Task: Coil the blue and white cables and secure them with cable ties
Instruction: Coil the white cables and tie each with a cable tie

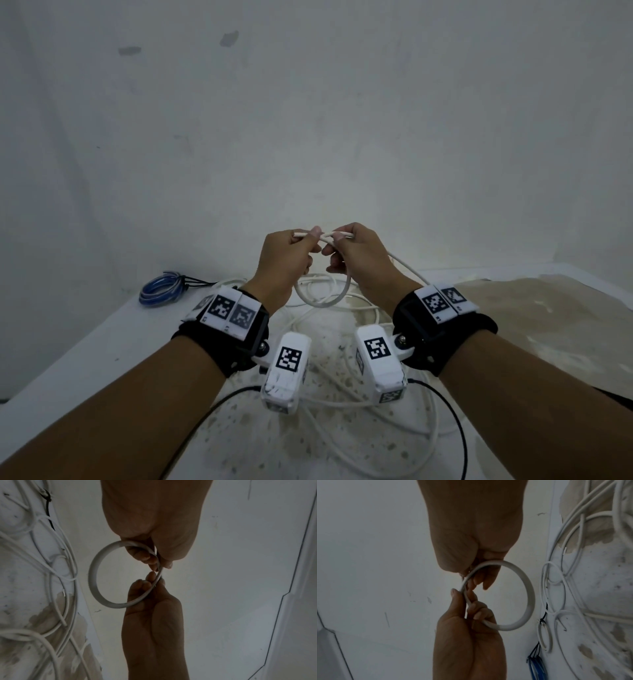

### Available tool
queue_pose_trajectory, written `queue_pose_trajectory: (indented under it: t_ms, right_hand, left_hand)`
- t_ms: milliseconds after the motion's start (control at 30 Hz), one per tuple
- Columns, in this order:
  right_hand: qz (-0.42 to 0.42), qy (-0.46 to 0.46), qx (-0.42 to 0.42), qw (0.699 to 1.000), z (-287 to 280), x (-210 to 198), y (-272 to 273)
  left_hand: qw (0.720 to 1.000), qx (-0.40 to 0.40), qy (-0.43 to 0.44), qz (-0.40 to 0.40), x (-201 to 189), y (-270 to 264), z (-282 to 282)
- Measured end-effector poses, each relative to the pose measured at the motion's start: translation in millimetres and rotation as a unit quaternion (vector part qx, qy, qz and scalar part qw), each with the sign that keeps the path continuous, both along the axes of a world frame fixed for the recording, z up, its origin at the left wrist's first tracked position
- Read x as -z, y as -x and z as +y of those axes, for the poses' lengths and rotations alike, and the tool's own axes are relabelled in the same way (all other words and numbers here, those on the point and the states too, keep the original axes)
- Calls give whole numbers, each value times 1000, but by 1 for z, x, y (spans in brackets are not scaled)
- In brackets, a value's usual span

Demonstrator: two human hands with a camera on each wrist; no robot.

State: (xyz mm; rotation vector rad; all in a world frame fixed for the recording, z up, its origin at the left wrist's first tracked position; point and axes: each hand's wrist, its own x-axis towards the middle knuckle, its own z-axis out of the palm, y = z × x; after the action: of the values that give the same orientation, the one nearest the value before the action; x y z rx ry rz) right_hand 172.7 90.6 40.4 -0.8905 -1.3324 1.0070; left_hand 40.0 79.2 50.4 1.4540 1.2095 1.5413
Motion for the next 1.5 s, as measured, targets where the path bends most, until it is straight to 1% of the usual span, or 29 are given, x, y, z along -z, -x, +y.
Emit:
queue_pose_trajectory:
  t_ms: [100, 233, 333, 400, 433, 467, 500, 533, 600, 633, 667, 700, 733, 767, 800, 833, 867, 900, 967, 1067, 1300, 1333, 1400, 1500]
  right_hand:
    - [22, 8, -7, 1000, 1, 0, 1]
    - [12, 10, -21, 1000, -3, -1, 0]
    - [-52, 43, 0, 998, -10, -3, -5]
    - [-144, 48, 69, 986, -13, -4, -10]
    - [-216, 31, 124, 968, -12, -5, -14]
    - [-292, 3, 182, 939, -11, -6, -17]
    - [-350, -33, 236, 906, -11, -8, -19]
    - [-382, -76, 281, 877, -13, -10, -20]
    - [-391, -178, 335, 839, -18, -15, -17]
    - [-388, -222, 341, 827, -20, -18, -14]
    - [-390, -246, 335, 822, -18, -19, -11]
    - [-395, -244, 313, 829, -16, -20, -8]
    - [-405, -215, 274, 845, -13, -21, -5]
    - [-401, -172, 223, 871, -10, -22, -5]
    - [-371, -132, 172, 903, -7, -22, -5]
    - [-322, -103, 131, 932, -6, -21, -5]
    - [-273, -87, 106, 952, -7, -19, -4]
    - [-232, -79, 91, 965, -9, -17, -4]
    - [-171, -68, 68, 981, -13, -12, -4]
    - [-123, -58, 42, 990, -15, -7, -5]
    - [-121, -55, 10, 991, -15, -5, -13]
    - [-124, -52, 4, 991, -15, -5, -14]
    - [-136, -36, -18, 990, -16, -6, -17]
    - [-181, -14, -75, 980, -19, -11, -21]
  left_hand:
    - [1000, -20, -7, -15, 4, 1, 0]
    - [998, -58, -28, 8, 7, 1, 2]
    - [995, -81, -39, 33, 7, 3, 3]
    - [992, -89, -50, 68, 6, 6, 2]
    - [991, -92, -56, 84, 6, 8, 2]
    - [989, -94, -64, 99, 7, 9, 2]
    - [986, -95, -73, 114, 7, 10, 3]
    - [984, -94, -83, 129, 7, 10, 2]
    - [978, -86, -103, 161, 7, 9, 1]
    - [975, -79, -114, 176, 7, 8, 0]
    - [972, -71, -125, 187, 6, 6, -2]
    - [970, -65, -133, 193, 4, 4, -3]
    - [970, -62, -138, 188, 3, 3, -3]
    - [972, -62, -140, 177, 2, 3, -3]
    - [974, -63, -140, 166, 1, 3, -3]
    - [975, -66, -138, 159, 1, 3, -3]
    - [976, -70, -134, 156, 0, 2, -4]
    - [977, -73, -129, 153, 0, 2, -5]
    - [981, -77, -115, 138, 1, -1, -7]
    - [985, -80, -98, 114, 1, -6, -9]
    - [985, -91, -100, 105, 4, -12, -11]
    - [984, -93, -105, 113, 4, -12, -11]
    - [975, -102, -122, 152, 4, -11, -12]
    - [960, -113, -151, 206, 6, -6, -9]
